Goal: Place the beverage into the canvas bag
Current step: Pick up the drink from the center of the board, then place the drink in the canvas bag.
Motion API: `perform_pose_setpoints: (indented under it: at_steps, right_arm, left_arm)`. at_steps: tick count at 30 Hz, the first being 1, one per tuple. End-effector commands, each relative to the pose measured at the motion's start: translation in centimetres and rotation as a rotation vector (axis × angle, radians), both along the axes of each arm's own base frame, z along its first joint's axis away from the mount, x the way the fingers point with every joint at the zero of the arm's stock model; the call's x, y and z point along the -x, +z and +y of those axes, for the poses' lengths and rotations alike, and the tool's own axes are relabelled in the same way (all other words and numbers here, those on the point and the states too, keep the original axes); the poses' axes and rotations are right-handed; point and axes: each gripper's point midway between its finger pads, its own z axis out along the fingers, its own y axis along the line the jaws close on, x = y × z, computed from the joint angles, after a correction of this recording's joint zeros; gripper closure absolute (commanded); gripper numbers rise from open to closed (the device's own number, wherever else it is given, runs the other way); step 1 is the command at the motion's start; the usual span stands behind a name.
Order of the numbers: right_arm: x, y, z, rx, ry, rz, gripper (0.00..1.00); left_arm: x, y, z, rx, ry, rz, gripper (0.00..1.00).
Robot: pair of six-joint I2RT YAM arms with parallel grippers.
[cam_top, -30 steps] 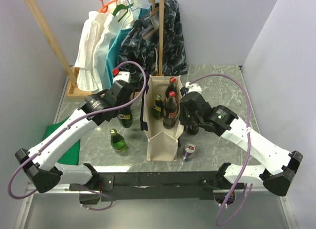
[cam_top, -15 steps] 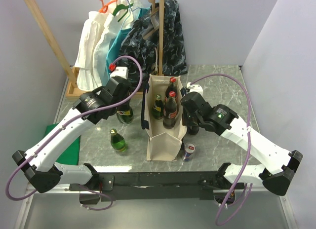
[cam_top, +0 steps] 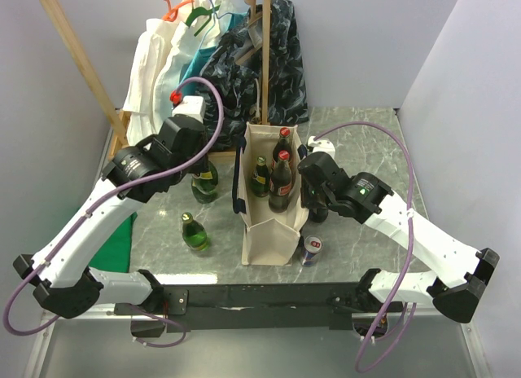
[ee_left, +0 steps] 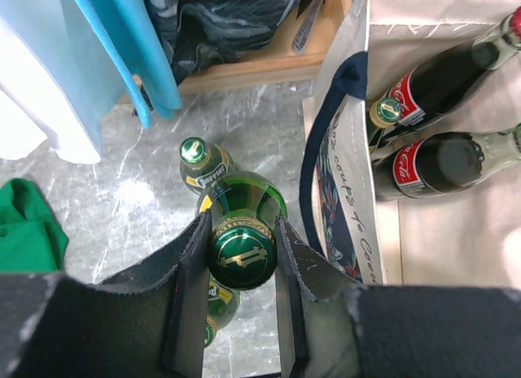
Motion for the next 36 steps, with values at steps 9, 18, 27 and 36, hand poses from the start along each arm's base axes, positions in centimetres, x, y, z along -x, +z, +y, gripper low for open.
perform_pose_setpoints:
  at_steps: [9,18,27,36]
  right_arm:
    - [-0.2,1.0,0.0,-0.025,-0.017,-0.037,1.00]
    - [-0.3,0.7,0.1,-0.034,-0.022,-0.036,1.00]
    - [-0.5,0.4,0.6,-0.041,-0.022,-0.035,1.00]
    - [-0.8,0.0,1.1,-0.045,-0.014,-0.031,1.00]
  left_arm:
    - [-1.0,10.0,-1.3,0.169,-0.083,-0.295,0.99]
    - [-1.0,13.8,-2.3,0.209,-0.148,-0.376,0.99]
    - [0.2,16.6,-5.3,0.267,-0.347,-0.438,0.99]
    - [1.2,18.7,-7.4,0.324,-0.473,-0.467,0.99]
